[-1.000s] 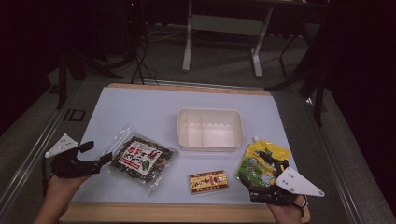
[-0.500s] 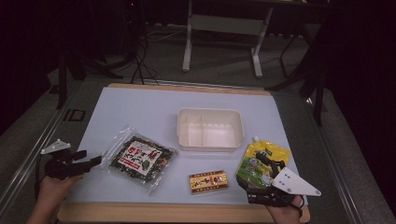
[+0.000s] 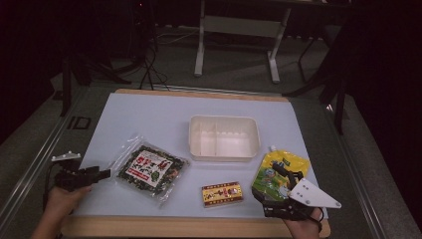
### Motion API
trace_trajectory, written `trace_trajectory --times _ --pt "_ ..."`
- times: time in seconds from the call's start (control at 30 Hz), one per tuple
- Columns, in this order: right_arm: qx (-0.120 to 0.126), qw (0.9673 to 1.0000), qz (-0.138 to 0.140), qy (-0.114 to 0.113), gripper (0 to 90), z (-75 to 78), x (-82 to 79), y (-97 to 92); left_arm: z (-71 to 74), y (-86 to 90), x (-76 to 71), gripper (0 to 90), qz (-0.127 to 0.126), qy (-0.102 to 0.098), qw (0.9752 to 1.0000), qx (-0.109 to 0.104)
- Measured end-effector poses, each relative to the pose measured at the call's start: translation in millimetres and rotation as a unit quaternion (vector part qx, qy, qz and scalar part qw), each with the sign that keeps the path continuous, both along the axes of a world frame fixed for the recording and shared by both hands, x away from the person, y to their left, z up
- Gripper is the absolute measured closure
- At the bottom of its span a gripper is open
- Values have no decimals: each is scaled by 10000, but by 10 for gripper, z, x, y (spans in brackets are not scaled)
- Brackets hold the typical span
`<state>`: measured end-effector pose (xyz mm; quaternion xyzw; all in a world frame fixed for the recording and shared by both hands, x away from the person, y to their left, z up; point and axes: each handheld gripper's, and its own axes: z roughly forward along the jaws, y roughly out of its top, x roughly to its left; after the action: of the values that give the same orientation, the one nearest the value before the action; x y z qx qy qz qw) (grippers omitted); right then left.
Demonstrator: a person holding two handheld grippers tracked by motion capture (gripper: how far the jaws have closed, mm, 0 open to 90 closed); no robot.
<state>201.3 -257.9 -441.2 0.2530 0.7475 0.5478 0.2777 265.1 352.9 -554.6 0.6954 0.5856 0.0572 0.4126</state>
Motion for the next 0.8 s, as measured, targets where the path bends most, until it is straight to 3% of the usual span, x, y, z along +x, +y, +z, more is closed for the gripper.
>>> trace_trajectory --times 0.2,0.3,0.37,0.57,0.7,0.8 --pt "-2 10000 4 14 107 -1 0 5 -25 -57 8 466 -331 96 9990 -276" --pt "-8 10000 2 18 107 -4 6 4 -29 -120 11 494 -442 98 9985 -297" --pt "-11 10000 8 27 108 -5 8 3 -28 -159 10 505 -461 99 9985 -270" --pt "-16 10000 -12 29 126 -8 11 2 -8 -313 -16 598 -303 4 9994 160" --pt "7 10000 -33 6 127 0 8 -6 11 -409 -53 722 -360 39 9989 296" --pt "1 10000 -32 27 127 -5 13 -5 4 -433 -58 771 -357 112 9990 247"
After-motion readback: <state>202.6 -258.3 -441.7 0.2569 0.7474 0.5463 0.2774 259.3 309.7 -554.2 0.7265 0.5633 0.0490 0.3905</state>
